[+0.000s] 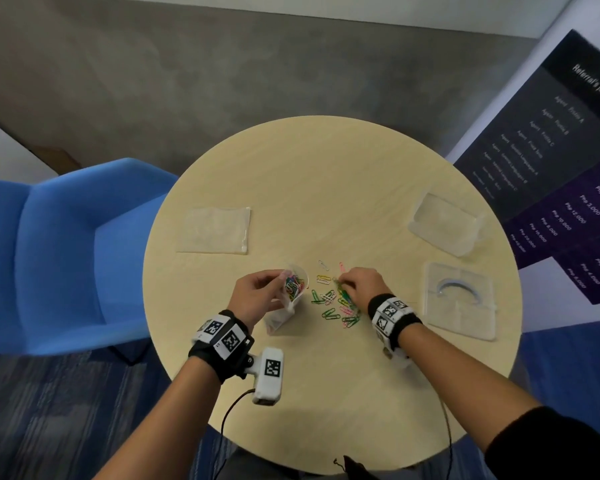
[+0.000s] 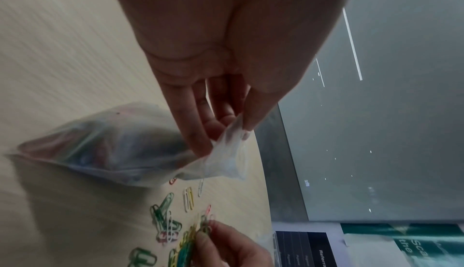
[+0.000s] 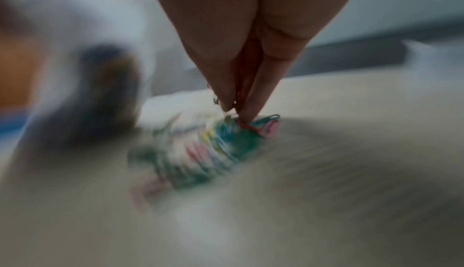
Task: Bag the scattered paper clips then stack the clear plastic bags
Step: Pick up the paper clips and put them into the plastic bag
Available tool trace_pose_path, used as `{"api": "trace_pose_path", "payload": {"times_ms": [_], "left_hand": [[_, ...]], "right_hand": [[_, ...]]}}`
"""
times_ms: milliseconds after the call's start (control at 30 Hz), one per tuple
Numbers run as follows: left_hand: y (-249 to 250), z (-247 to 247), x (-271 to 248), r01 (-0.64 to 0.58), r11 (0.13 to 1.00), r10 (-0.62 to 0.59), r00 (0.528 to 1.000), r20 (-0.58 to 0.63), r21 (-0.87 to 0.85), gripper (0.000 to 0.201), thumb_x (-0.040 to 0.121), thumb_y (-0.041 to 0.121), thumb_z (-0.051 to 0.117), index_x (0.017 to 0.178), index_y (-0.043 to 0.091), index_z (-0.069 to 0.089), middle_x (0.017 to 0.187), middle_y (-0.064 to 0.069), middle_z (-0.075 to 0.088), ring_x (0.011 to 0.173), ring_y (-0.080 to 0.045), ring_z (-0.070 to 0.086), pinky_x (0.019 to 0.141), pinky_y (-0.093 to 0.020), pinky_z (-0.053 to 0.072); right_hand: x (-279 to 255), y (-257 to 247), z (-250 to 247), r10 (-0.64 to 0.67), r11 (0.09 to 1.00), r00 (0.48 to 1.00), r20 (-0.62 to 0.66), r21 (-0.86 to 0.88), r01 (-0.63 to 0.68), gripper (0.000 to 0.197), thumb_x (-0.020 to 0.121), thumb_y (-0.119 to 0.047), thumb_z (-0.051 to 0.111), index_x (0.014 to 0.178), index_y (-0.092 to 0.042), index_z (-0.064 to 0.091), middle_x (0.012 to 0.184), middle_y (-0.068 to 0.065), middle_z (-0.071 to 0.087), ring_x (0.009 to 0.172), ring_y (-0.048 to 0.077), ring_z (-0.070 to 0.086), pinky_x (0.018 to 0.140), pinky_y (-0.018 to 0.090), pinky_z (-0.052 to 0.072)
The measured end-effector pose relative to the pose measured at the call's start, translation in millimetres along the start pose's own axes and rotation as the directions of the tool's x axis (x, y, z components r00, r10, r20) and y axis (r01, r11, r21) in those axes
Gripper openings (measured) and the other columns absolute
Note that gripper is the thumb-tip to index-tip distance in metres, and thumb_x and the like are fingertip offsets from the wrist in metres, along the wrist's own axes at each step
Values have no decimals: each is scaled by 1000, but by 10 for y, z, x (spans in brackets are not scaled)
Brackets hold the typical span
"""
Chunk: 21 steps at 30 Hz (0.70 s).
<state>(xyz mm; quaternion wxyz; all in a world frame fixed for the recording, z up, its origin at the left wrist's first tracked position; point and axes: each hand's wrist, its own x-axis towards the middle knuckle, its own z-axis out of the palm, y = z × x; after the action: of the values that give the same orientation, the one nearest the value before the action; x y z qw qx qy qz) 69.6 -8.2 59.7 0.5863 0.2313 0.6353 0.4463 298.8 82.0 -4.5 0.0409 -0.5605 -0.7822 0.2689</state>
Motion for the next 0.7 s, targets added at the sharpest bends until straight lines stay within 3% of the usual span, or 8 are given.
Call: {"api": "trace_pose_path", "payload": {"times_ms": [67,100,167,233,300,467,600,700], "left_hand": [[-14,53,14,6,1000,-6,1000,4,14,24,88,23,71,103,5,74,94,-14,74,77,-19,69,69,-31,60],[-18,86,19,9,1000,-9,1000,5,22,24,88,24,71,103,6,74,91,-13,73,78,-20,69,68,-31,59],[-25,152,23,6,999,-6,1000,3,31,23,89,24,70,102,6,74,83,-10,72,75,-19,68,66,-29,58],[-36,207,13,-9,999,9,1000,4,37,22,90,22,68,102,5,73,81,-9,71,69,-16,68,65,-28,57],[-45,232,-6,-35,999,34,999,9,39,19,93,19,65,102,5,73,77,-7,71,65,-14,67,65,-29,58],[-43,178,-19,-89,994,90,996,-18,66,15,94,13,62,101,10,75,81,-7,73,66,-14,68,73,-33,61],[-42,130,-9,-122,987,125,992,-22,104,13,93,15,63,98,14,75,82,-6,74,69,-14,70,73,-35,61],[-25,65,14,-122,985,127,991,-32,120,17,93,16,63,103,9,75,82,-10,73,71,-20,70,74,-38,61]], "right_hand": [[-24,-5,-57,273,889,961,-42,392,-236,28,84,-13,72,111,-7,71,105,9,72,89,17,69,86,22,54],[-45,-50,-82,350,722,936,30,628,-290,32,82,-9,74,113,-4,69,106,12,72,87,18,71,84,23,56],[-112,-265,-144,320,268,926,200,918,-291,36,82,-1,71,116,3,64,107,19,70,90,24,72,83,28,58],[-147,-506,-179,213,70,949,234,965,-253,31,85,4,64,116,9,60,104,20,69,90,25,70,84,29,58],[-145,-686,-143,134,136,969,208,965,-226,30,86,6,63,116,10,60,104,22,69,88,24,70,83,31,59],[-106,-889,-195,-6,890,996,89,455,-35,28,82,-1,67,107,-12,74,102,6,74,94,15,70,93,31,55],[-73,-1105,-251,-59,991,987,149,132,39,37,86,3,56,114,-17,72,112,8,71,102,21,67,99,30,50],[-67,-1102,-296,-40,959,999,27,282,31,22,86,-5,64,98,-17,77,96,2,75,85,15,70,86,31,58]]}}
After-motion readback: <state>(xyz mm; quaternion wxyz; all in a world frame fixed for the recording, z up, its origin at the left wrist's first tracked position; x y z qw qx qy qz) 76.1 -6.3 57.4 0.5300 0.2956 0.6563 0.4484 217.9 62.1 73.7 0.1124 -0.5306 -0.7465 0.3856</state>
